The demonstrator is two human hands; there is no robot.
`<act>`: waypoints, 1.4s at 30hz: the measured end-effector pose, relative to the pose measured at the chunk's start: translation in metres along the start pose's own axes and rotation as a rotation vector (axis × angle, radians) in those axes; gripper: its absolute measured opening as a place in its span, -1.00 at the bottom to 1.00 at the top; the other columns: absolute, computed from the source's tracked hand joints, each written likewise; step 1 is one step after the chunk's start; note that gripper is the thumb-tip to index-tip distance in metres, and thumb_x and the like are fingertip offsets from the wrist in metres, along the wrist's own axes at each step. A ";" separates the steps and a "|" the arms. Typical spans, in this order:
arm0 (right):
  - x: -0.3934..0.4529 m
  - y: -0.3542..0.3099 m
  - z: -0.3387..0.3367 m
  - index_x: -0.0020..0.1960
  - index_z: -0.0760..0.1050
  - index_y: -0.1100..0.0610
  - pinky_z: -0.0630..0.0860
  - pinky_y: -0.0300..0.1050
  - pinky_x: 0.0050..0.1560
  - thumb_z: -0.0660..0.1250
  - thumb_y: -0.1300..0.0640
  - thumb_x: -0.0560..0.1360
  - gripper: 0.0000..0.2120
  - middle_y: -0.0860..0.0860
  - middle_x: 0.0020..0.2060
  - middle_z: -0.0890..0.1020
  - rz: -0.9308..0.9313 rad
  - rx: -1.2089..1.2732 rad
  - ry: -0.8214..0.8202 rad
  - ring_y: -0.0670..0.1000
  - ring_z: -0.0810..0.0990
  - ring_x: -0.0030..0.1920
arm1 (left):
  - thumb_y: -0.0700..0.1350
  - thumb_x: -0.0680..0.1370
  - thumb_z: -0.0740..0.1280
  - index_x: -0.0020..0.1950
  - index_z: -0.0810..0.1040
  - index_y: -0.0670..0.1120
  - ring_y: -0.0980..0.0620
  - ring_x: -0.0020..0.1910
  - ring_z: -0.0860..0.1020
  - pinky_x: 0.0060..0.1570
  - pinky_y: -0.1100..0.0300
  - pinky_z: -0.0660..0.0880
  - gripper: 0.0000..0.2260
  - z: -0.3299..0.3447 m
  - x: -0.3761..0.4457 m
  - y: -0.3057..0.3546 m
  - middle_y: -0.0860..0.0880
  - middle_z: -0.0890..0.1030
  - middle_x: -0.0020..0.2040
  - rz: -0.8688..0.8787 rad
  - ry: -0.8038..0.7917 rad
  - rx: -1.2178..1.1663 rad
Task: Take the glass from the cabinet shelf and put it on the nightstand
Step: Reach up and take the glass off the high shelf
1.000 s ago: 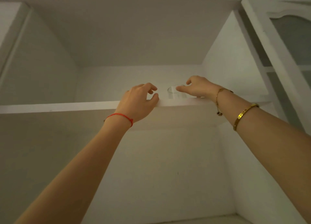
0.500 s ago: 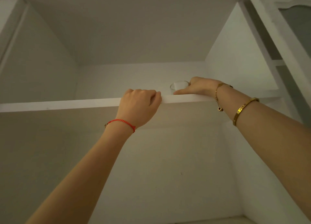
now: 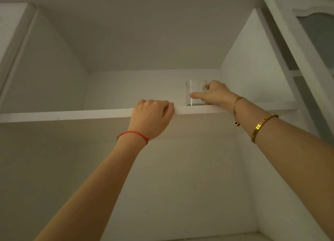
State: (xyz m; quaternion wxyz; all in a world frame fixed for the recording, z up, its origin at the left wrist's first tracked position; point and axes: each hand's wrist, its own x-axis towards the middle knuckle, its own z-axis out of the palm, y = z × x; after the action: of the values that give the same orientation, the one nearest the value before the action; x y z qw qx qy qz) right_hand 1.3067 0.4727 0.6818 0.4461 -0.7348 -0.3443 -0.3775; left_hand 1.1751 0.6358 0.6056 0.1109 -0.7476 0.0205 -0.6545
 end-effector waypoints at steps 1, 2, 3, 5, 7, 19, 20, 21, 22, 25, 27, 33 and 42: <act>-0.002 -0.001 -0.001 -0.04 0.41 0.10 0.48 -0.13 -0.18 0.50 -0.21 0.33 -0.52 -0.02 -0.14 0.53 -0.009 0.048 0.041 0.07 0.58 -0.09 | -0.04 0.63 0.06 -0.39 0.28 -0.11 -0.06 -0.49 0.28 -0.08 0.04 0.37 -0.61 -0.001 0.000 0.000 -0.02 0.33 -0.52 0.000 -0.005 0.004; -0.004 -0.003 -0.003 0.00 0.39 0.09 0.54 -0.13 -0.20 0.51 -0.20 0.32 -0.50 -0.04 -0.14 0.52 -0.018 0.102 0.075 0.07 0.61 -0.12 | -0.03 0.63 0.05 -0.39 0.28 -0.11 -0.06 -0.48 0.29 -0.08 0.04 0.38 -0.61 -0.002 0.000 0.001 -0.02 0.33 -0.52 0.002 -0.009 0.007; -0.007 -0.005 -0.006 0.03 0.37 0.07 0.56 -0.16 -0.27 0.52 -0.20 0.31 -0.49 -0.08 -0.16 0.49 -0.025 0.150 0.104 0.05 0.62 -0.16 | -0.03 0.63 0.05 -0.39 0.27 -0.10 -0.05 -0.48 0.29 -0.09 0.04 0.38 -0.61 -0.002 0.000 0.001 -0.02 0.32 -0.52 0.003 -0.013 0.008; -0.013 -0.010 -0.011 0.12 0.38 0.06 0.51 -0.25 -0.38 0.52 -0.20 0.29 -0.43 -0.07 -0.09 0.50 -0.033 0.215 0.128 0.01 0.63 -0.16 | -0.03 0.63 0.05 -0.39 0.26 -0.10 -0.04 -0.48 0.28 -0.09 0.05 0.37 -0.61 -0.004 0.000 0.002 -0.01 0.32 -0.51 0.006 -0.025 0.007; -0.019 -0.012 -0.014 0.22 0.39 0.07 0.49 -0.29 -0.37 0.51 -0.22 0.29 -0.35 -0.03 0.04 0.55 -0.048 0.275 0.121 -0.02 0.64 -0.10 | -0.04 0.63 0.05 -0.38 0.29 -0.11 -0.05 -0.46 0.30 -0.09 0.07 0.35 -0.62 -0.004 -0.001 0.002 -0.02 0.32 -0.50 0.008 -0.039 0.006; -0.081 -0.041 -0.016 0.28 0.41 0.09 0.64 -0.02 0.05 0.55 -0.14 0.31 -0.35 0.04 0.02 0.65 -0.130 0.553 0.017 0.00 0.69 0.02 | -0.09 0.59 0.18 0.07 0.63 -0.04 -0.02 0.00 0.54 0.06 0.06 0.43 -0.77 -0.050 -0.028 -0.003 0.03 0.66 -0.02 -0.007 0.001 -0.152; -0.088 -0.043 -0.012 0.29 0.43 0.11 0.64 -0.01 0.06 0.55 -0.15 0.31 -0.34 0.05 0.05 0.65 -0.121 0.565 0.005 0.01 0.69 0.03 | -0.08 0.59 0.19 0.09 0.63 -0.04 -0.01 0.03 0.53 0.07 0.09 0.42 -0.77 -0.056 -0.034 -0.004 0.04 0.65 0.00 -0.003 0.004 -0.145; -0.096 -0.045 -0.008 0.30 0.46 0.13 0.64 0.01 0.06 0.55 -0.15 0.31 -0.33 0.06 0.07 0.64 -0.112 0.581 -0.009 0.01 0.69 0.04 | -0.08 0.59 0.20 0.11 0.62 -0.03 0.00 0.05 0.53 0.06 0.12 0.40 -0.78 -0.063 -0.040 -0.005 0.04 0.64 0.02 0.001 0.002 -0.134; -0.104 -0.045 -0.004 0.29 0.48 0.15 0.64 0.01 0.06 0.55 -0.15 0.31 -0.34 0.07 0.08 0.64 -0.108 0.593 -0.023 0.02 0.69 0.04 | -0.07 0.59 0.20 0.12 0.61 -0.03 0.01 0.06 0.52 0.06 0.14 0.39 -0.78 -0.069 -0.047 -0.006 0.05 0.63 0.03 0.002 -0.005 -0.122; -0.132 -0.046 0.011 0.20 0.57 0.11 0.63 -0.05 0.06 0.54 -0.15 0.32 -0.45 0.04 -0.01 0.69 -0.107 0.591 -0.063 -0.02 0.70 0.00 | -0.06 0.59 0.21 0.15 0.60 -0.02 0.05 0.11 0.51 0.11 0.16 0.38 -0.78 -0.088 -0.073 -0.009 0.12 0.58 0.02 -0.008 -0.051 -0.097; -0.153 -0.045 0.022 0.14 0.58 0.08 0.61 -0.07 0.06 0.54 -0.13 0.31 -0.51 0.02 -0.02 0.70 -0.091 0.608 -0.106 -0.01 0.70 0.00 | -0.06 0.59 0.22 0.16 0.60 -0.02 0.08 0.13 0.50 0.14 0.20 0.36 -0.78 -0.099 -0.095 -0.012 0.14 0.57 0.04 -0.031 -0.087 -0.079; -0.221 -0.034 0.058 0.13 0.55 0.04 0.53 -0.20 -0.02 0.55 -0.09 0.29 -0.53 -0.08 -0.01 0.65 -0.066 0.664 -0.226 -0.09 0.65 0.01 | -0.06 0.59 0.23 0.19 0.58 -0.02 0.04 0.15 0.53 0.20 0.04 0.45 -0.77 -0.123 -0.169 -0.019 0.07 0.61 0.11 -0.105 -0.235 -0.001; -0.323 -0.017 0.105 0.17 0.51 0.02 0.54 -0.21 -0.15 0.57 0.00 0.30 -0.51 -0.08 -0.05 0.61 0.010 0.759 -0.409 -0.08 0.68 -0.07 | -0.08 0.58 0.25 0.20 0.58 -0.06 -0.01 0.15 0.53 0.16 -0.03 0.45 -0.77 -0.151 -0.270 -0.007 0.03 0.61 0.13 -0.238 -0.407 0.037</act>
State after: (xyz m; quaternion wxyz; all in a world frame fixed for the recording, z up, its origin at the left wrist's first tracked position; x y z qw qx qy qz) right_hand 1.1636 0.5205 0.3767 0.6093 -0.5798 -0.5366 -0.0687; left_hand 0.9871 0.6695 0.3621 0.0487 -0.8592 -0.1025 -0.4989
